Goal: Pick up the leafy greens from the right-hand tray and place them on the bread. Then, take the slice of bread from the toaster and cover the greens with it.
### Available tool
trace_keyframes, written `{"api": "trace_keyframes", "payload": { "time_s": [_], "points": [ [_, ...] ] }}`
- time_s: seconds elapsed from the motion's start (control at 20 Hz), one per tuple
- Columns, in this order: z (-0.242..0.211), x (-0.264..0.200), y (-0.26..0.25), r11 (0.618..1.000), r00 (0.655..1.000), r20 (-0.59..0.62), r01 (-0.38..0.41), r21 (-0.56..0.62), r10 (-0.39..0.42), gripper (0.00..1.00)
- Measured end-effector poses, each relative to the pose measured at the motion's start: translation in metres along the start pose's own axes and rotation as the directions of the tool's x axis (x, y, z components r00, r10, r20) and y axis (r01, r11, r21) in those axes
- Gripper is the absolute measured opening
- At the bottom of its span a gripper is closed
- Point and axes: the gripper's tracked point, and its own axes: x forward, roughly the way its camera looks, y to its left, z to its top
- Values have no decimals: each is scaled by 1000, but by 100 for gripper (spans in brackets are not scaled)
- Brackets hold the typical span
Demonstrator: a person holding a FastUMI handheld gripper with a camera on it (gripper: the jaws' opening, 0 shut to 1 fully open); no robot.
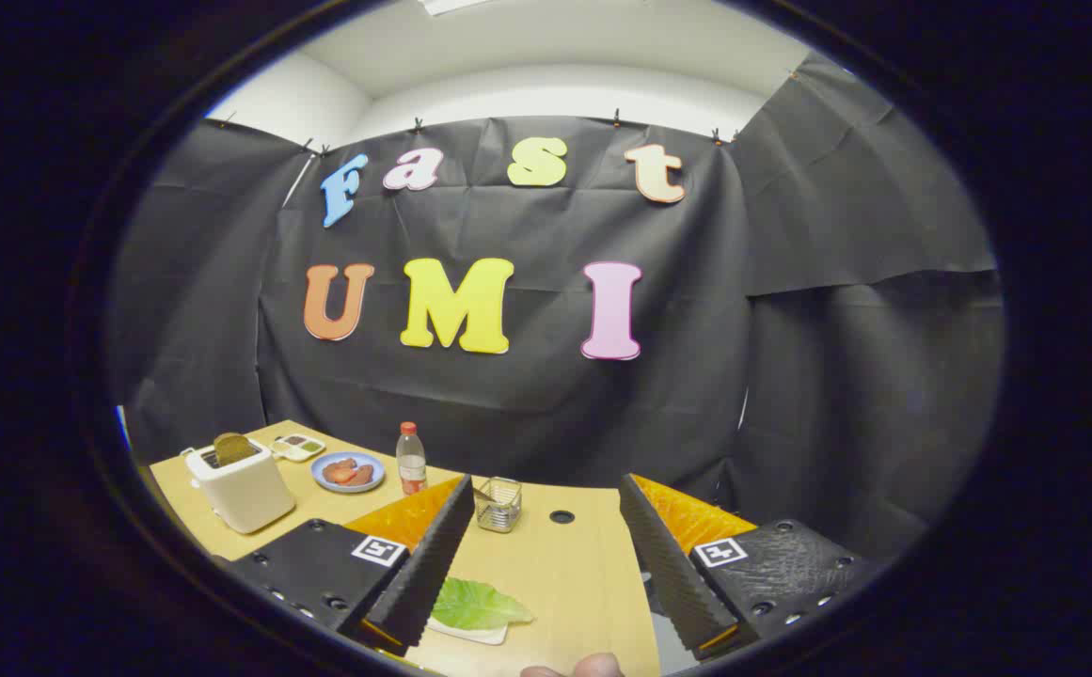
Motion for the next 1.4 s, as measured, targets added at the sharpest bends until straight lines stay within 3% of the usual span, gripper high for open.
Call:
{"api": "trace_keyframes", "payload": {
  "time_s": [1.0,1.25,1.4],
  "points": [
    [-48,4,8,997,990,-117,-75,14,76,95],
    [-93,10,19,992,968,-219,-124,7,123,95],
    [-133,15,32,984,934,-314,-179,12,174,95]
  ]
}}
